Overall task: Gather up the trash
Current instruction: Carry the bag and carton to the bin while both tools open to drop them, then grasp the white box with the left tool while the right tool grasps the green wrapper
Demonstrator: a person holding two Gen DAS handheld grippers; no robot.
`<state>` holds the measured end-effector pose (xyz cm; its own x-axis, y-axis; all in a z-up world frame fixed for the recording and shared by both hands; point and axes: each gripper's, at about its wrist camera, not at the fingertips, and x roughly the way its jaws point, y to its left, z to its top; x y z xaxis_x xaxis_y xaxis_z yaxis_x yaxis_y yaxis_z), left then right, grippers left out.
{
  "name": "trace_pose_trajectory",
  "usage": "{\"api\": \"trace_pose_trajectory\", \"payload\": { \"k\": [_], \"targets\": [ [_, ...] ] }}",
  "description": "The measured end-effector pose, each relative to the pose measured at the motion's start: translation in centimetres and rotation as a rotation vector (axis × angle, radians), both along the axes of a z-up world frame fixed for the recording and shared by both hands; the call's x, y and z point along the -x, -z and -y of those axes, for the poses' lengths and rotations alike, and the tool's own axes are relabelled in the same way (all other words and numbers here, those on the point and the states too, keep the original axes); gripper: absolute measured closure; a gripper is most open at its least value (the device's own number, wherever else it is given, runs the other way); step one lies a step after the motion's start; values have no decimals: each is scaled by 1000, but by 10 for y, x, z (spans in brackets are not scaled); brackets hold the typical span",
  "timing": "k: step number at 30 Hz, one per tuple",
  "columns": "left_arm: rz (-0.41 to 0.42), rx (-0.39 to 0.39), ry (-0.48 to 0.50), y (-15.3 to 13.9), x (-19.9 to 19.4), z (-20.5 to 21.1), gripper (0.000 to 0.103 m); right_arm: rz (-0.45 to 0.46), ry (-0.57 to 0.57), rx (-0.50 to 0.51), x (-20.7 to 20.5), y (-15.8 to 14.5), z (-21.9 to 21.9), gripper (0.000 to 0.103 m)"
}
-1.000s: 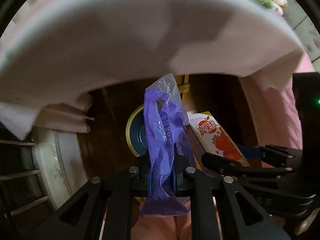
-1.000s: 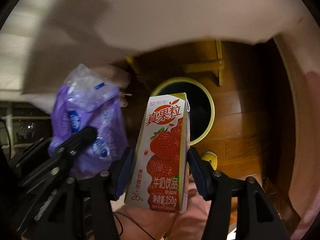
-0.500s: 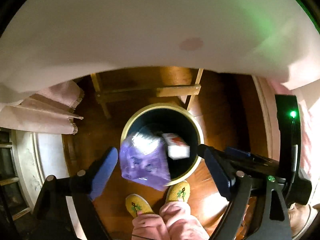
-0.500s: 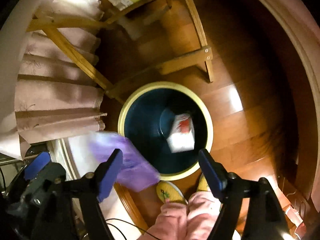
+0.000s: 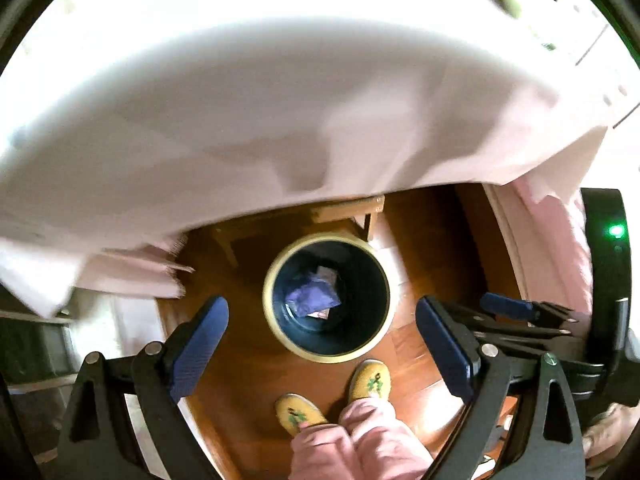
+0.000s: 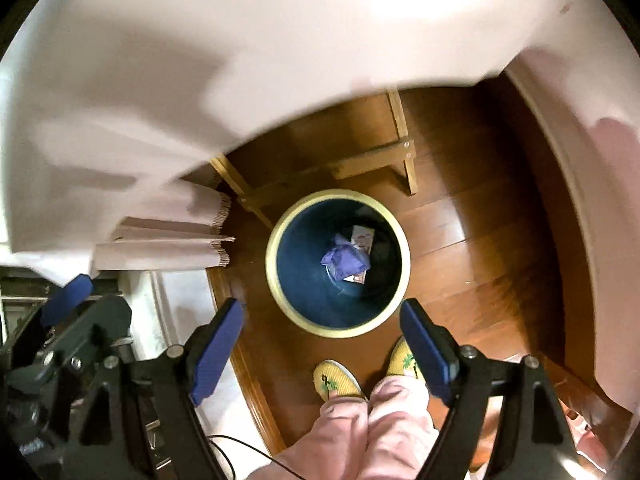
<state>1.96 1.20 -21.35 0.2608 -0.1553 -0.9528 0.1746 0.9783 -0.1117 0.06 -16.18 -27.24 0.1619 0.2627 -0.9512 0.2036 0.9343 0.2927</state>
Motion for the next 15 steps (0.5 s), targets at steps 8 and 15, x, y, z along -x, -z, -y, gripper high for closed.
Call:
{"api": "trace_pose_trajectory", "payload": {
  "k": [8, 15],
  "targets": [
    [113, 53, -12, -133, 13, -20, 9, 130, 3, 52, 30, -124, -3, 22],
    [222, 55, -1, -224, -1, -38, 9, 261, 32, 158, 44, -215, -2, 22]
  ]
}}
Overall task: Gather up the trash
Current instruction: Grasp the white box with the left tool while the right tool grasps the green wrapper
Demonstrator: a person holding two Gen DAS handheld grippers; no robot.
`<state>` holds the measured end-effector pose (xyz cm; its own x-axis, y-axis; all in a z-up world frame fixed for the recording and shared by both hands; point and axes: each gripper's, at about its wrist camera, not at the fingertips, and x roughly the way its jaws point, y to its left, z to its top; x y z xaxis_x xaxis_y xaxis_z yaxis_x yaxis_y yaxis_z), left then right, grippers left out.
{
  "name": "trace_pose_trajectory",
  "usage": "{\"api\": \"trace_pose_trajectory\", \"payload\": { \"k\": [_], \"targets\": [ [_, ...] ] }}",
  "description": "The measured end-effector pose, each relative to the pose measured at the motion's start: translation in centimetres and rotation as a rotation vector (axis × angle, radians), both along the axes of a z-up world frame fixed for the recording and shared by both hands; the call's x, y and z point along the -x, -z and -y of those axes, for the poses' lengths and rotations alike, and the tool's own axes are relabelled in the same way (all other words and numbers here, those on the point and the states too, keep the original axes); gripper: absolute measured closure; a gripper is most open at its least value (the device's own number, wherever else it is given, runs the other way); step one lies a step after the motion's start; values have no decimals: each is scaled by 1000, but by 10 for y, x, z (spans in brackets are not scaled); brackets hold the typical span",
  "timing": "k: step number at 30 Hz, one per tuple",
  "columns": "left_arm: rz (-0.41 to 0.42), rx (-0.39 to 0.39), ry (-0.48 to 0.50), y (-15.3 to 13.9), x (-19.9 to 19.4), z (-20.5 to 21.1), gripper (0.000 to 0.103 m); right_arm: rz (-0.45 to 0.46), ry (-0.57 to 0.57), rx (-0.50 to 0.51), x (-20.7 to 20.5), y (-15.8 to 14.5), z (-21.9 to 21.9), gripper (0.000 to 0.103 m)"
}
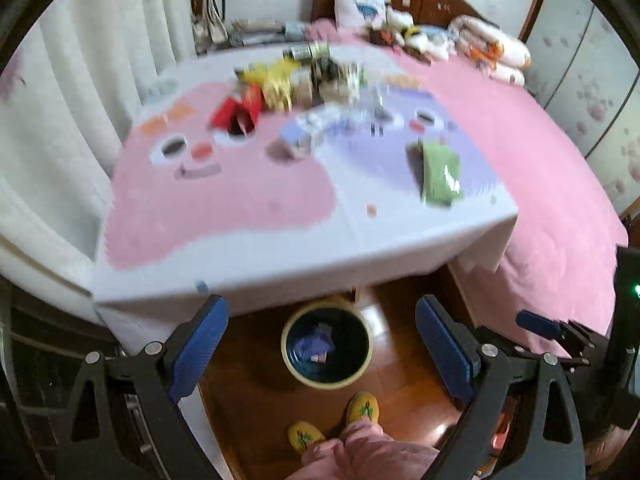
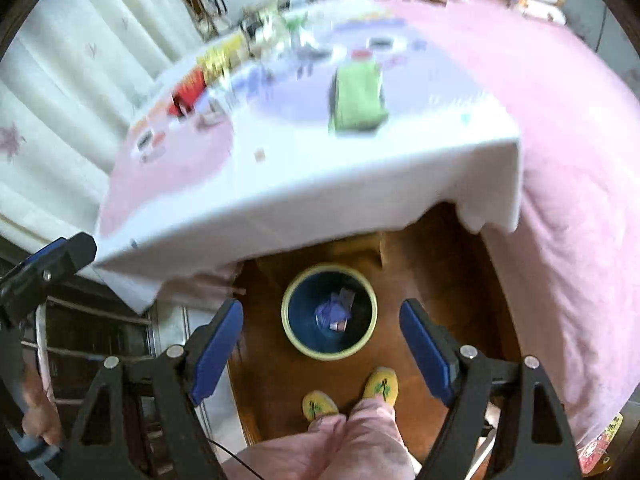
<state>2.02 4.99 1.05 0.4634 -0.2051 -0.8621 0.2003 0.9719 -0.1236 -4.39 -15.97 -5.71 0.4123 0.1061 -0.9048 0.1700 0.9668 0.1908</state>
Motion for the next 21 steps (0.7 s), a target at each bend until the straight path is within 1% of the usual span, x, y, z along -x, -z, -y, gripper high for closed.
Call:
{"api": "trace_pose_trajectory", "payload": {
  "k": [2, 5, 7, 10, 12, 13, 16, 20, 21],
  "targets": [
    [34, 0, -15, -17, -6, -4, 9, 43, 4, 17, -1, -17, 0, 22],
    [95, -38, -35, -35, -11, -5, 9, 105, 2, 74, -5, -42, -4, 22],
    [114, -52, -27, -41, -14, -2, 9, 133, 6, 108, -9, -51, -5, 22],
    [129, -73, 12, -43, -21, 6, 9, 161, 23, 130, -19, -62, -2, 22],
    [152, -145, 44, -38, -27, 18, 10, 164, 41, 153, -30, -63, 4, 22],
    [163, -162, 54, -35, -28, 22, 11, 160, 48, 159, -35, -64, 6, 22],
    [177, -165, 71, -28, -43, 32, 11, 130, 81, 157, -54, -57, 20, 22],
    [189, -167, 75, -20, -67, 45, 11, 85, 68, 110, -89, -37, 39, 25],
    [184, -179, 75, -16, -81, 49, 11, 72, 59, 97, -102, -30, 45, 25]
  ]
}}
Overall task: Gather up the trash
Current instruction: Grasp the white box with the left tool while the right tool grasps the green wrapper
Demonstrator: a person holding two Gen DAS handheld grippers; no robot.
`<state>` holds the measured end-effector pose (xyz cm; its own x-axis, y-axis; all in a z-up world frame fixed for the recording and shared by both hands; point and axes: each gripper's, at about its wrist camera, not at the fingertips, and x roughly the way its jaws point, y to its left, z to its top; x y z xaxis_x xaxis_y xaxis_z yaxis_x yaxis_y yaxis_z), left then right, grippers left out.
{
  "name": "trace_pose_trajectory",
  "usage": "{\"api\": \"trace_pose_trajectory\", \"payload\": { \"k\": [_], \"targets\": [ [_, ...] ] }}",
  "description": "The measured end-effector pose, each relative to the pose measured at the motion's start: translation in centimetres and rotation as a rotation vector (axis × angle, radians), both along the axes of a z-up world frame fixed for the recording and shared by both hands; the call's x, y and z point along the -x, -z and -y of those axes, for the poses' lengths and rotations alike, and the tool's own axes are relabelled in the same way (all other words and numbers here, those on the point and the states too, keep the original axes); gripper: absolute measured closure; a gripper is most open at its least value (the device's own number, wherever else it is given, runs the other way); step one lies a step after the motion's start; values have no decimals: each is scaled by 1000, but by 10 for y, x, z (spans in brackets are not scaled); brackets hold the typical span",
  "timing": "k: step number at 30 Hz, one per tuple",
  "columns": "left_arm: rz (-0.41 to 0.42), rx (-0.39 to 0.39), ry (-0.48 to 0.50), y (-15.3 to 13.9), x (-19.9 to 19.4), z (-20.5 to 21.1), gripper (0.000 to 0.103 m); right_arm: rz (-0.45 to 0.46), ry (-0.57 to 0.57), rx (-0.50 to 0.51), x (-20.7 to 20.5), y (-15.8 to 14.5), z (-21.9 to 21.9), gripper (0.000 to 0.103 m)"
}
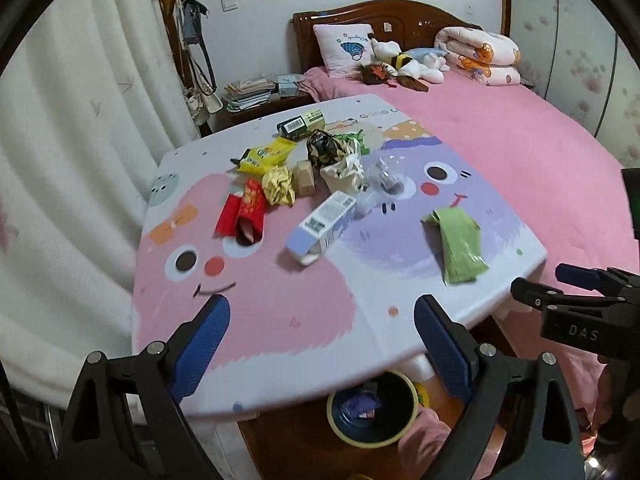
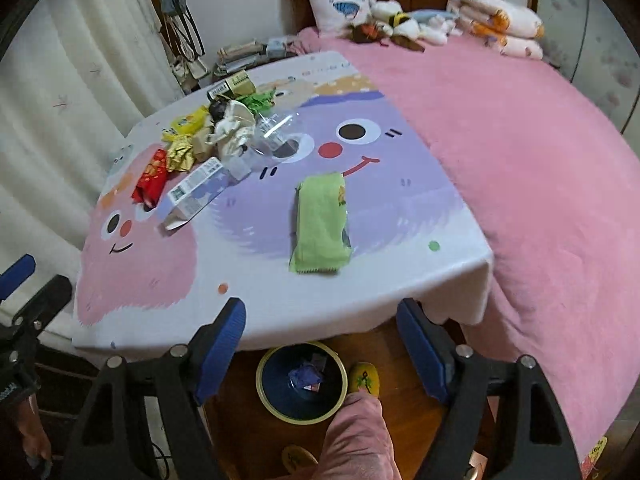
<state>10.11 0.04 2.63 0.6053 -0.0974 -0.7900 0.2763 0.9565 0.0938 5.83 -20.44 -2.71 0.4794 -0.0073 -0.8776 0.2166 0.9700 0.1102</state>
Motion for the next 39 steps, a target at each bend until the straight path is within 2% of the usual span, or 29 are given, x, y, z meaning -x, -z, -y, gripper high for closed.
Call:
{"api": "trace_pose_trajectory", "payload": {
  "k": [4, 10, 13, 16, 19, 21, 22, 23, 24, 25, 28, 30, 32, 35, 39],
  "targets": [
    [-61, -32, -14, 18, -50, 16, 11, -58, -44, -39, -43, 26, 11, 25],
    [-171, -107, -27, 65, -127, 43, 11, -147, -141, -57, -103, 68, 19, 25],
    [-221, -153, -31, 92, -155, 54, 11, -193, -189, -65, -121, 84, 25, 33],
    [-262, -182, -41, 114, -176, 59, 11, -183, -292, -24, -129, 87, 20, 37],
    [-308, -181, -53, 132, -191, 61, 11, -168, -387, 54, -133, 86, 10, 53],
    [-335, -166, -63, 139, -195, 60, 18, -159, -444, 76, -133, 86, 5, 60],
    [-356, -154, -67, 142, -197, 59, 27, -158, -462, 73, -132, 86, 5, 64],
    [-377, -146, -74, 145, -198, 57, 31, -154, -478, 73, -132, 86, 4, 68],
    [-389, -137, -82, 148, -200, 57, 35, -147, -498, 71, -131, 85, 3, 73],
    [-404, -122, -86, 151, -201, 55, 43, -147, -513, 62, -132, 85, 2, 84],
    [-433, -60, -102, 153, -203, 53, 55, -154, -540, 30, -135, 85, 7, 86],
    [-439, -36, -113, 154, -202, 51, 59, -156, -541, 0, -138, 85, 8, 87],
    [-441, -3, -119, 154, -199, 49, 70, -158, -538, -28, -139, 84, 12, 89],
    [-429, -1, -146, 153, -190, 48, 70, -154, -525, -64, -138, 81, 14, 89],
    [-392, 45, -170, 139, -164, 47, 70, -142, -514, -114, -141, 74, 13, 90]
  ]
}}
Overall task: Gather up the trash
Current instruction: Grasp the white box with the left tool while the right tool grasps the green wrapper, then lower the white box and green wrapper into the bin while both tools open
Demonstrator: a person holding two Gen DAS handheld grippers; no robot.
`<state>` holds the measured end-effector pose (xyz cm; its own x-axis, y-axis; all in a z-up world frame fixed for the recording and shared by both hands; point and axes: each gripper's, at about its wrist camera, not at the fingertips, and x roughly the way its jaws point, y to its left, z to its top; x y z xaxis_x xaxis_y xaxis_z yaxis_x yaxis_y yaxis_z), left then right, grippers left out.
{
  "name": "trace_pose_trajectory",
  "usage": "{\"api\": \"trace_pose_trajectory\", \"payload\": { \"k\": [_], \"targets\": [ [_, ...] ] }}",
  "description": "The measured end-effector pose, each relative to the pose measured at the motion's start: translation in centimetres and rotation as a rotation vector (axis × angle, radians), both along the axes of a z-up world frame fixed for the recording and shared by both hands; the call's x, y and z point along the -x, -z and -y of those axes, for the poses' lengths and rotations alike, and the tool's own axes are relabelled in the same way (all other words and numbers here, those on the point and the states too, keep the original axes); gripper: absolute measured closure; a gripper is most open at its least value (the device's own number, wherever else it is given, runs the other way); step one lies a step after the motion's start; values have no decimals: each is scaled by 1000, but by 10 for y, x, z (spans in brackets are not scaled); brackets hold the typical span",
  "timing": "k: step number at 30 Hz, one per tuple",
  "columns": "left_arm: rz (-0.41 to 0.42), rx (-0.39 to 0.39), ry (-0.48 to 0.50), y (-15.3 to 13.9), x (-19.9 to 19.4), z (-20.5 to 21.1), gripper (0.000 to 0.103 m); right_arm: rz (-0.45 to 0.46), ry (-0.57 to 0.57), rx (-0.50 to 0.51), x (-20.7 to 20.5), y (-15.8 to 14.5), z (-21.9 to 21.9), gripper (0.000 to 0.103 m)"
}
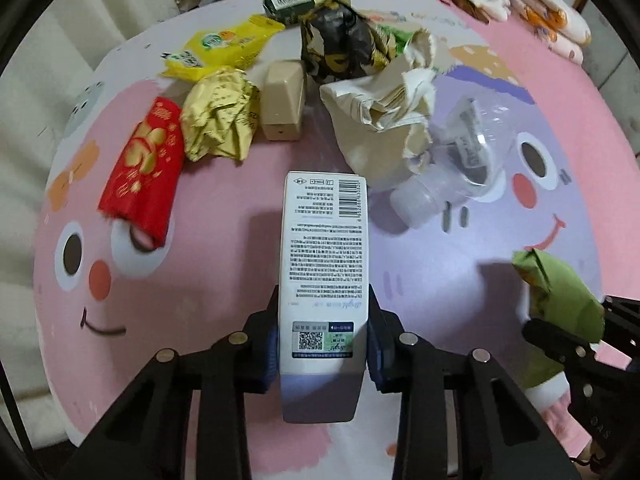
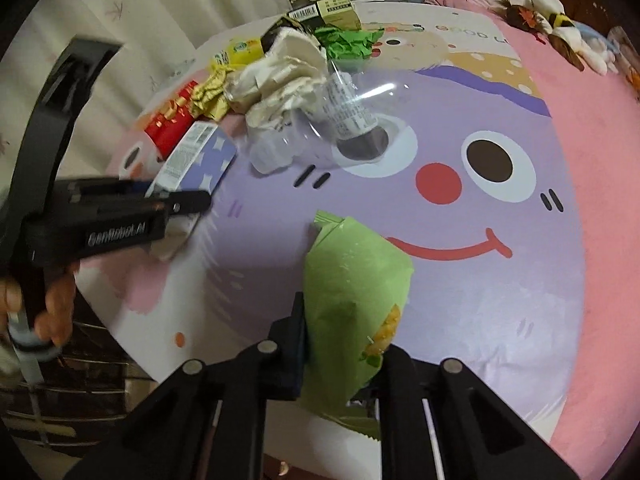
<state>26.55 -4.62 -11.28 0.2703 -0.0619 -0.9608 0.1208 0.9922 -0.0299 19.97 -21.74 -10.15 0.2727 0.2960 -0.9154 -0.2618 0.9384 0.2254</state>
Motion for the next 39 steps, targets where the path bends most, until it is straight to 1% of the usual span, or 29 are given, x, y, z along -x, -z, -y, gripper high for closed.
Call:
{"api": "trace_pose_trajectory", "payload": {
  "k": [5, 10, 15, 16, 20, 24, 27, 31, 35, 36, 39],
  "targets": [
    [57, 22, -15, -27, 38, -4, 70, -1, 23, -78, 4, -13, -4, 90],
    [116, 27, -5, -55, 74, -4, 70, 40, 24, -114, 18, -34, -20, 90],
    [163, 23, 26, -77, 115, -20, 70, 81, 31, -148, 49, -52, -38, 90],
    [169, 23, 30, -79, 121, -25, 70, 82, 34, -151, 55, -54, -42, 90],
    [179, 31, 35, -88, 168, -44, 70, 62, 35, -152, 94, -54, -63, 90],
    [165, 51, 18, -80, 204, -61, 70, 34, 17, -134, 137, -45, -84, 90],
    [136, 73, 11, -64, 229, -70, 70, 16, 15, -118, 166, -37, -92, 90],
    [88, 88, 31, -36, 256, -75, 70, -13, 50, -108, 197, -18, -94, 90],
    [43, 97, 35, -11, 269, -76, 70, -78, 100, -103, 217, 16, -96, 90],
    [24, 103, 33, -3, 270, -77, 70, -97, 114, -103, 220, 26, -97, 90],
    [2, 104, 38, 18, 272, -76, 70, -133, 146, -102, 222, 53, -99, 90]
  ]
}}
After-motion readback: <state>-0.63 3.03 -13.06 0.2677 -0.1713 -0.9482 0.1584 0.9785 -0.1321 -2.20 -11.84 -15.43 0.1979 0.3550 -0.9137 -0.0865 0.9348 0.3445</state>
